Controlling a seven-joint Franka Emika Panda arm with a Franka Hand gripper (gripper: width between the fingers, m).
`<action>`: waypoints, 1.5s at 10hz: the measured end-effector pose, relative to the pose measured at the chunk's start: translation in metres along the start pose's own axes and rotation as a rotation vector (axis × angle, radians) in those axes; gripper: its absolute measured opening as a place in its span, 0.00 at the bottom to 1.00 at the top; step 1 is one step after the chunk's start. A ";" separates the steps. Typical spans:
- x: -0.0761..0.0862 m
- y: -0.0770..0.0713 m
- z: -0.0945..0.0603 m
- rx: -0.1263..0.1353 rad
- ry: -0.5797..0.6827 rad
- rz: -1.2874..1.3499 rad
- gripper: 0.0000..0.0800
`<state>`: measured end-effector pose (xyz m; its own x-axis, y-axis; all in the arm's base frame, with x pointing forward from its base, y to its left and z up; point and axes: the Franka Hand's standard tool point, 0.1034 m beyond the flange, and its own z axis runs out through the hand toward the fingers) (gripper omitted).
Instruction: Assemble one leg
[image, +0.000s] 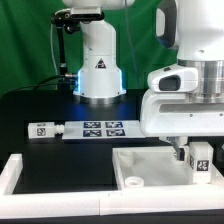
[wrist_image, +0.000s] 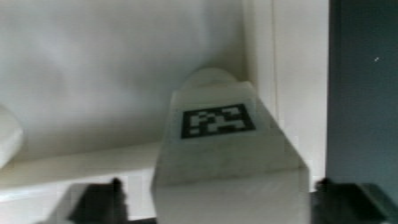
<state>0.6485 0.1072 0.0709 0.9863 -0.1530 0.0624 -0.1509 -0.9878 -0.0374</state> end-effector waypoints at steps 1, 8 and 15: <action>0.000 0.000 0.000 0.000 0.000 0.034 0.52; -0.002 0.005 0.000 -0.004 -0.014 0.849 0.36; -0.006 0.007 0.000 0.037 -0.067 1.509 0.36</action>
Offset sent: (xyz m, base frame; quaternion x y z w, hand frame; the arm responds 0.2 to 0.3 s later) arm 0.0013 -0.0056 0.0025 -0.0209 0.0035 0.2158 0.9762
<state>0.6411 0.1016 0.0699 -0.0861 -0.9912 -0.1006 -0.9947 0.0912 -0.0475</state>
